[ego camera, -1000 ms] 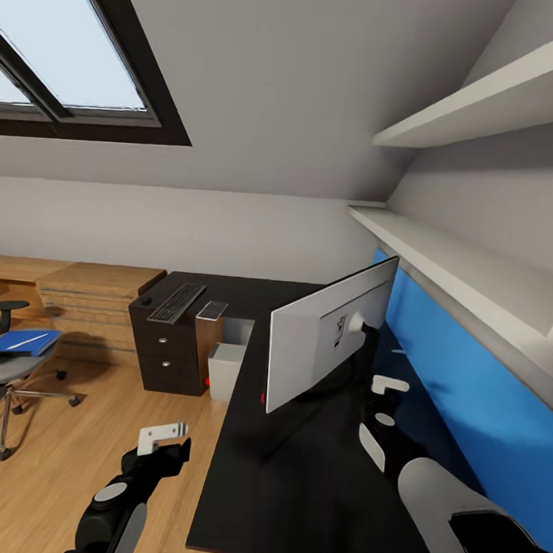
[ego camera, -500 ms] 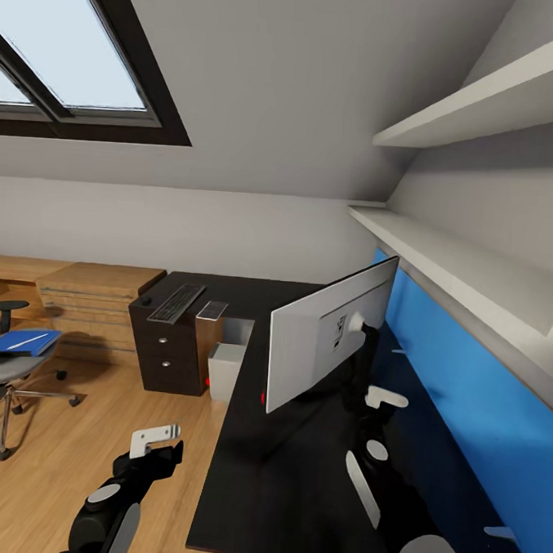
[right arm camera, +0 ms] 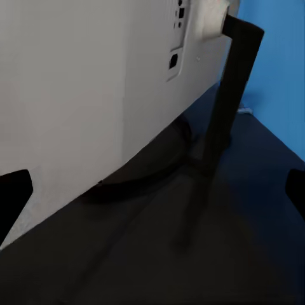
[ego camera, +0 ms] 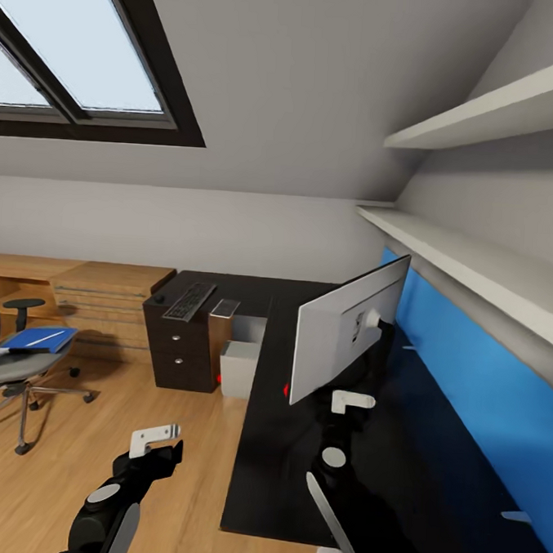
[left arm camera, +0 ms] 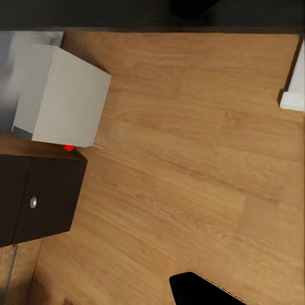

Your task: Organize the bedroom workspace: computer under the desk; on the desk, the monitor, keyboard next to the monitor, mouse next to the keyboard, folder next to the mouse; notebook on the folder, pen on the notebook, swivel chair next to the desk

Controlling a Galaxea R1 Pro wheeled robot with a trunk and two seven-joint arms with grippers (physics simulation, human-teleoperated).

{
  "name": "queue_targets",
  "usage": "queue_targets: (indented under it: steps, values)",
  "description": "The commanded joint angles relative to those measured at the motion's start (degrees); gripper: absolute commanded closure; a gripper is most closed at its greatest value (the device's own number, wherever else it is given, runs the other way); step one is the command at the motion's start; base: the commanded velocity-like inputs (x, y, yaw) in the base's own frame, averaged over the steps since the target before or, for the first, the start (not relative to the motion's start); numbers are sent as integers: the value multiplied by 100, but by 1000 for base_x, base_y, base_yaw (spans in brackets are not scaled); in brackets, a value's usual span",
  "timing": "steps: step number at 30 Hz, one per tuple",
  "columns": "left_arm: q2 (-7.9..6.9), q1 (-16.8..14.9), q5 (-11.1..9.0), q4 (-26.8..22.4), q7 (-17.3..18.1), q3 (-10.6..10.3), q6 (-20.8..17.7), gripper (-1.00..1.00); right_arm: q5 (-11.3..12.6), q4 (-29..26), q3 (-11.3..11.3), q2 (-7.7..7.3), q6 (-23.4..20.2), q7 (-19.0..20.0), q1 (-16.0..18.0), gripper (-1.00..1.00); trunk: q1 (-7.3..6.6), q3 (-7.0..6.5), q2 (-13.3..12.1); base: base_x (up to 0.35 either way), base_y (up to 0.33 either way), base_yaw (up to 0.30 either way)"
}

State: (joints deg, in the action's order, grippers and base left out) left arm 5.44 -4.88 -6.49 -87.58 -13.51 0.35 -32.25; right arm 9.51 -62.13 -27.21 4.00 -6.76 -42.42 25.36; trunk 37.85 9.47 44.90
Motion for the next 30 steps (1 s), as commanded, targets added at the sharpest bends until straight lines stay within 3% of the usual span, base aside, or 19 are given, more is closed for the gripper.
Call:
queue_targets:
  steps: [1,18,30]
  values:
    - [1,-4,-61,-8,-36,-1,-20,-100,17,-11,-40,-3,-49,-46,6,-100,1,9,8,-3,328,0]
    - [1,-4,-63,-14,-59,39,-10,-100,-40,15,-122,-14,243,-72,4,-100,1,9,8,173,219,0]
    - [9,-4,-75,-8,-58,33,-10,-100,-47,24,-71,-5,248,-221,4,-100,1,9,8,78,21,0]
